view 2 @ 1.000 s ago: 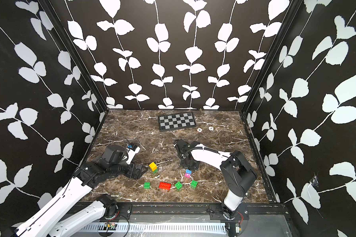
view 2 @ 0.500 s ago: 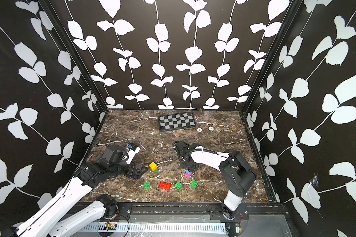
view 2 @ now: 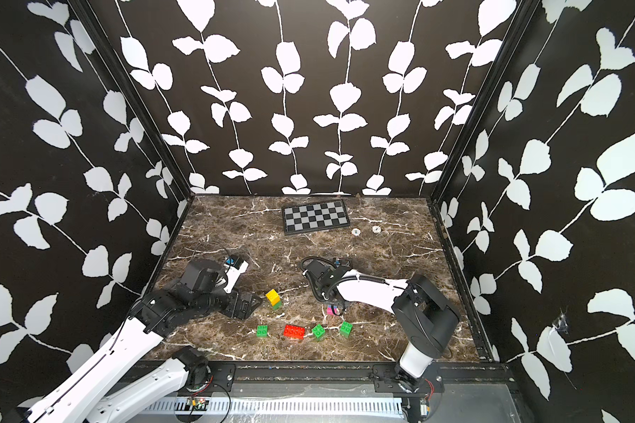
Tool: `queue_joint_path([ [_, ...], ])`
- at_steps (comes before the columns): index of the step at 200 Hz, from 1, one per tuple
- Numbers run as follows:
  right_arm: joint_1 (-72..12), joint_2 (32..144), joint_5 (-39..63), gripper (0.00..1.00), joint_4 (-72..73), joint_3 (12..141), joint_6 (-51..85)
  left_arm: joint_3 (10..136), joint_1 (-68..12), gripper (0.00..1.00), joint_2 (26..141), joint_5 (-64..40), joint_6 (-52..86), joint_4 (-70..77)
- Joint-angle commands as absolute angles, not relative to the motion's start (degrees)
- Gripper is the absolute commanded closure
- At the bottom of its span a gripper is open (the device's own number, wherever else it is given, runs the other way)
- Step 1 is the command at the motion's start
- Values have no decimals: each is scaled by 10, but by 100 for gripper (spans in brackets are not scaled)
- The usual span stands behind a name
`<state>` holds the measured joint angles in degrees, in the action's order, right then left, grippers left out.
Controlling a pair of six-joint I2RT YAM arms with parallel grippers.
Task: Assemble the letter r with lego
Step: Move the lego brick at the center of the board.
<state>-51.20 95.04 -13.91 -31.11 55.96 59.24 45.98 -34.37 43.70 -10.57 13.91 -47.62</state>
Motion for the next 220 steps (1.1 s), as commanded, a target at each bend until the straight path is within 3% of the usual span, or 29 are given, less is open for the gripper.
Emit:
queue_joint_path([
  [1,-517,963,-148,100,-268,559,572,455,-346,1,425,-94,140,-475],
  [41,-515,970,-112,100,-238,582,508,455,-346,1,424,-85,141,-477],
  [113,-506,1048,-39,100,-328,716,358,456,-346,1,413,-70,143,-479],
  [135,-503,1060,-23,91,-350,735,345,456,-347,1,411,-67,144,-479],
  [220,-496,1110,-7,71,-445,813,265,456,-346,1,406,-63,145,-482],
])
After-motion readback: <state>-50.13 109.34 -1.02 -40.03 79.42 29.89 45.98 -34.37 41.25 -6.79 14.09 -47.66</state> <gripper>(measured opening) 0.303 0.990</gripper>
